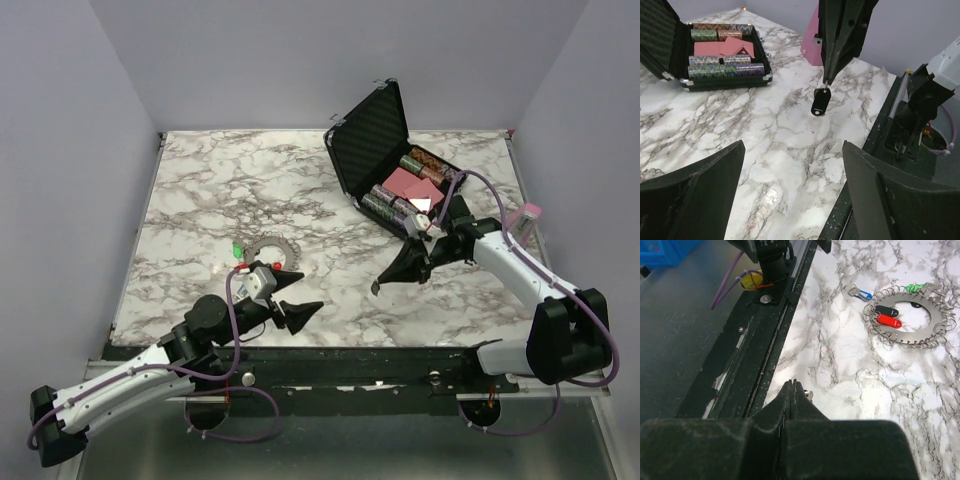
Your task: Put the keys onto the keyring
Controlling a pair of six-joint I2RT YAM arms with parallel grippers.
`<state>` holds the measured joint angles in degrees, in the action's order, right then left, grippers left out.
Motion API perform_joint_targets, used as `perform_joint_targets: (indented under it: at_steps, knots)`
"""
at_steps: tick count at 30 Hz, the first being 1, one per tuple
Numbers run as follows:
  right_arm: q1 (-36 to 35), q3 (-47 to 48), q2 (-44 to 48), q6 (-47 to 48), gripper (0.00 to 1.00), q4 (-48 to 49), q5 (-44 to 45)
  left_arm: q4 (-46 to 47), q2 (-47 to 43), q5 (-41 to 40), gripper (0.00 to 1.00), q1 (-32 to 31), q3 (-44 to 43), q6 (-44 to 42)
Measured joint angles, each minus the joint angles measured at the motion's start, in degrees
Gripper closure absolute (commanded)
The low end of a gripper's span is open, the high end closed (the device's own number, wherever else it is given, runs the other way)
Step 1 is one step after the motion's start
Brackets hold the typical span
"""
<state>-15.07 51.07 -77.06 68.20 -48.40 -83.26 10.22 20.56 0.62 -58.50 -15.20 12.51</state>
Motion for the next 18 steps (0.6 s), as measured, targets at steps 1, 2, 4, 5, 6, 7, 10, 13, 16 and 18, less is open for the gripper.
perform_joint_targets:
  at_steps: [1, 2, 4, 5, 6, 7, 10, 13, 16, 18]
  knots:
    - [0.15, -0.02, 0.02, 0.44, 0.99, -0.2, -0.02, 0.74, 0.11, -0.02, 0.13, 0.0, 0.98, 0.46]
    - [0.37, -0.02, 0.07, 0.79, 0.99, -0.42, -0.02, 1.36, 0.24, -0.09, 0.13, 0.0, 1.73, 0.85]
    - [1.31, -0.02, 0.35, 0.92, 0.99, -0.79, 0.0, 2.43, 0.44, -0.28, 0.12, 0.0, 2.78, 1.29]
    - [1.9, -0.04, 0.59, 0.92, 0.99, -0.87, 0.02, 2.78, 0.5, -0.42, 0.12, 0.0, 3.04, 1.36]
    - [2.49, -0.04, 0.83, 0.96, 0.99, -0.96, 0.07, 3.5, 0.52, -0.63, 0.12, 0.0, 3.39, 1.6]
    - [2.95, -0.04, 1.07, 1.14, 0.99, -1.18, 0.2, 3.96, 0.5, -0.79, 0.12, 0.0, 3.54, 1.7]
    - [4.61, -0.02, 1.79, 1.73, 0.99, -2.4, 1.62, 5.03, 0.5, -1.27, 0.13, 0.0, 3.69, 1.9]
    - [7.19, 0.02, 2.45, 2.93, 0.99, -5.03, 4.52, 5.14, 0.31, -1.53, 0.12, 0.0, 3.69, 1.9]
    - [11.5, 0.31, 2.99, 6.99, 0.99, -9.97, 8.44, 5.09, -0.55, -1.88, 0.1, 0.0, 3.78, 1.88]
    - [15.04, 0.42, 3.34, 9.66, 0.99, -13.35, 10.67, 5.11, -1.73, -2.4, 0.09, 0.0, 3.87, 1.88]
